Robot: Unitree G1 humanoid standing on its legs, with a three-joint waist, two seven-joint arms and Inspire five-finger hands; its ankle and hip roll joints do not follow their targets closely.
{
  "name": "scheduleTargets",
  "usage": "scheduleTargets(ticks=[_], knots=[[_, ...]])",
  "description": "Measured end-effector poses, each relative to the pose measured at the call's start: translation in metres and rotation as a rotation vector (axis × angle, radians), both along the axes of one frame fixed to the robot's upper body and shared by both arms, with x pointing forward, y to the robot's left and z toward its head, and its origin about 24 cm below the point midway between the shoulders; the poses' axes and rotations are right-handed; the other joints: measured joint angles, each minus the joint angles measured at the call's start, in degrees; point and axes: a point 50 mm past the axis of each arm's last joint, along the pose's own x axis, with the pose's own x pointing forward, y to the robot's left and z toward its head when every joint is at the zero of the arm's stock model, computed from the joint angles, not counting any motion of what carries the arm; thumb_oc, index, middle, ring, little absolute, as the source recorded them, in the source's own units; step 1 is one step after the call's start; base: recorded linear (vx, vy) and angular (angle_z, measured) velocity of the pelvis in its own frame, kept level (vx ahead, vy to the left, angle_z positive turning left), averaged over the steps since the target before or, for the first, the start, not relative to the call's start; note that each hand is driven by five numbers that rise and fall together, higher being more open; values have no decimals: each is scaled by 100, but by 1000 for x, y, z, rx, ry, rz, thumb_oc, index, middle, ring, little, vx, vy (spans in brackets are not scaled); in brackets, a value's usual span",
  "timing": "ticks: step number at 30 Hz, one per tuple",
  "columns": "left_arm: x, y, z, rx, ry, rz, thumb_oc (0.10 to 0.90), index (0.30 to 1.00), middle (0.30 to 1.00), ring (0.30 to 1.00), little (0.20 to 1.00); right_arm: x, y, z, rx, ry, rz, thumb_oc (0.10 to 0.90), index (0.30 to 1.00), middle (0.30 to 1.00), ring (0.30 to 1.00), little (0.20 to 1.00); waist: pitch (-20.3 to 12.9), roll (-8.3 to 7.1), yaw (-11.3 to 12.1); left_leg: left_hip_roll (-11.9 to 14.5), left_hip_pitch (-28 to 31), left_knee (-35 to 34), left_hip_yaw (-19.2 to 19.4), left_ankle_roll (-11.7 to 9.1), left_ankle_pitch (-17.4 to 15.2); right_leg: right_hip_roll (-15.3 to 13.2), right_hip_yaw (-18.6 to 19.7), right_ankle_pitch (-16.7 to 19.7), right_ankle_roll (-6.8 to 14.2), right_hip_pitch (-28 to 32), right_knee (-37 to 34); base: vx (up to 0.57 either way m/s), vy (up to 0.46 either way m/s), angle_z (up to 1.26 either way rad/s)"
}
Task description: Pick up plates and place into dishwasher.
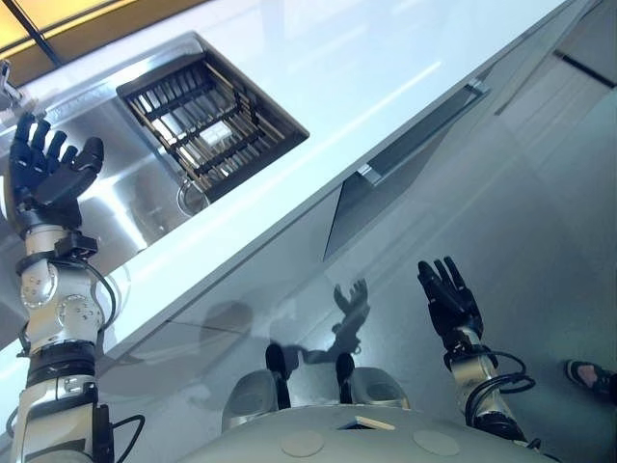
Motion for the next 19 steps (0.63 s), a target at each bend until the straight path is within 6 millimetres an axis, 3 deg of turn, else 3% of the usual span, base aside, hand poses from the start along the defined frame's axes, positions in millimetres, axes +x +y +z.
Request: scheduleTargets(ticks=[4,9,14,19], knots=[[5,-8,-18,-8,76,-59,800,900,900,900,900,-24,-9,-28,-165,298,71,800,900,900,900,900,-393,-71,-4,-24,309,-467,-22,-34,212,19,-50,75,-37,228,-305,-89,4,4],[5,-15,-36,-22,141,-106,800,900,900,900,900,-64,-11,-50,-130,544,80,800,900,900,900,900,-484,63,-13,-27,615,-915,-59,-49,429,68,-59,137,-42,395,-459,-38,24,1],[3,-18,-50,-54,169,-139,800,900,900,900,900,-100,-6,-64,-57,721,127,800,900,900,900,900,-516,193,-19,-47,710,-956,-63,-48,443,60,-91,243,-35,592,-708,-4,12,0],[4,-20,-52,-70,169,-149,800,900,900,900,900,-111,-1,-67,-79,786,249,800,900,900,900,900,-519,217,-24,-65,740,-957,-98,-43,440,37,-156,254,-35,669,-753,1,40,4]])
